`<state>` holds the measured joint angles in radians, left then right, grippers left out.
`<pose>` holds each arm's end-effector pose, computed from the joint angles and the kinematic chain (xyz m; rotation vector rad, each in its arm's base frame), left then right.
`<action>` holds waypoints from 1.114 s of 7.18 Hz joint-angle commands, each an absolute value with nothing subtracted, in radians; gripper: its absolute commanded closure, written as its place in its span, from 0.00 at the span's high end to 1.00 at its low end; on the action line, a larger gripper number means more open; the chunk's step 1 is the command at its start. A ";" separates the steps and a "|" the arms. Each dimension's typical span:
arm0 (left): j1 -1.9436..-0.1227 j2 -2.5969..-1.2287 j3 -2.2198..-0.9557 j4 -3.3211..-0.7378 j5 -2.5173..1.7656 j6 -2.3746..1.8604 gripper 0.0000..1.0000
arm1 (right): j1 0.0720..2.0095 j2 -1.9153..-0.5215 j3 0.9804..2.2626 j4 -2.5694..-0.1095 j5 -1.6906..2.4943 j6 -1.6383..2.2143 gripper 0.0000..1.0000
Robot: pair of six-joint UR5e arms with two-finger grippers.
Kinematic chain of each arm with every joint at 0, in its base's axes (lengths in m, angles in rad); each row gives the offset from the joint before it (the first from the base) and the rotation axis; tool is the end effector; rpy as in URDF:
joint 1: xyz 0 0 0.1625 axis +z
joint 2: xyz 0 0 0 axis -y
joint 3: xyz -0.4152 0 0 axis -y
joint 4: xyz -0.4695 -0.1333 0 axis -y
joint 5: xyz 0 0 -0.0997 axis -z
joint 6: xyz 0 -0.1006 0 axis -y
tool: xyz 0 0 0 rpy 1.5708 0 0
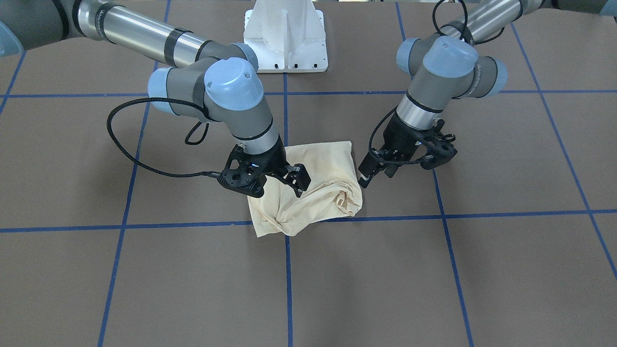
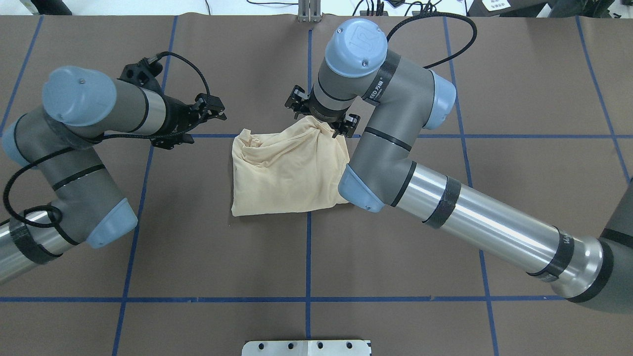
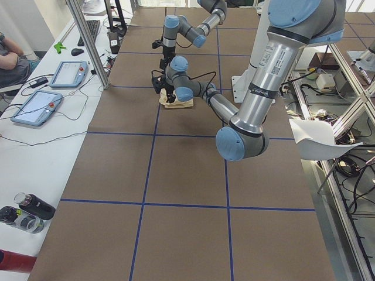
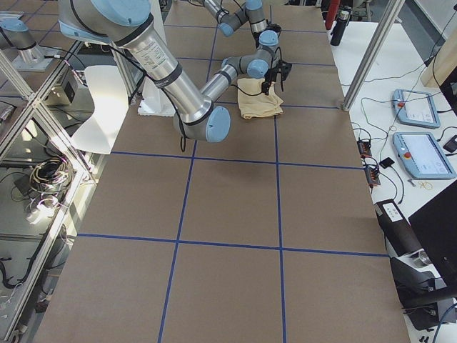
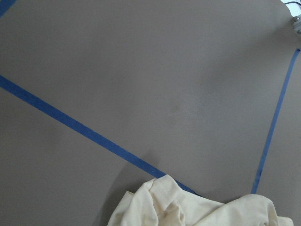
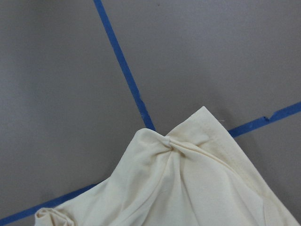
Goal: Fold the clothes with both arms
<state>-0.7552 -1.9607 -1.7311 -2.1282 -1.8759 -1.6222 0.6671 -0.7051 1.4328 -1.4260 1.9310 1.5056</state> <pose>0.4306 -0.5469 0.2547 0.1239 1.1403 -0.5491 -0.5703 -0.5737 0.1035 -0.0058 -0.9320 0.4011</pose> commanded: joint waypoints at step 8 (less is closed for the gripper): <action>-1.137 -1.698 -1.668 -2.293 -1.884 -0.839 0.99 | 0.995 -1.166 1.852 -1.689 2.002 0.824 1.00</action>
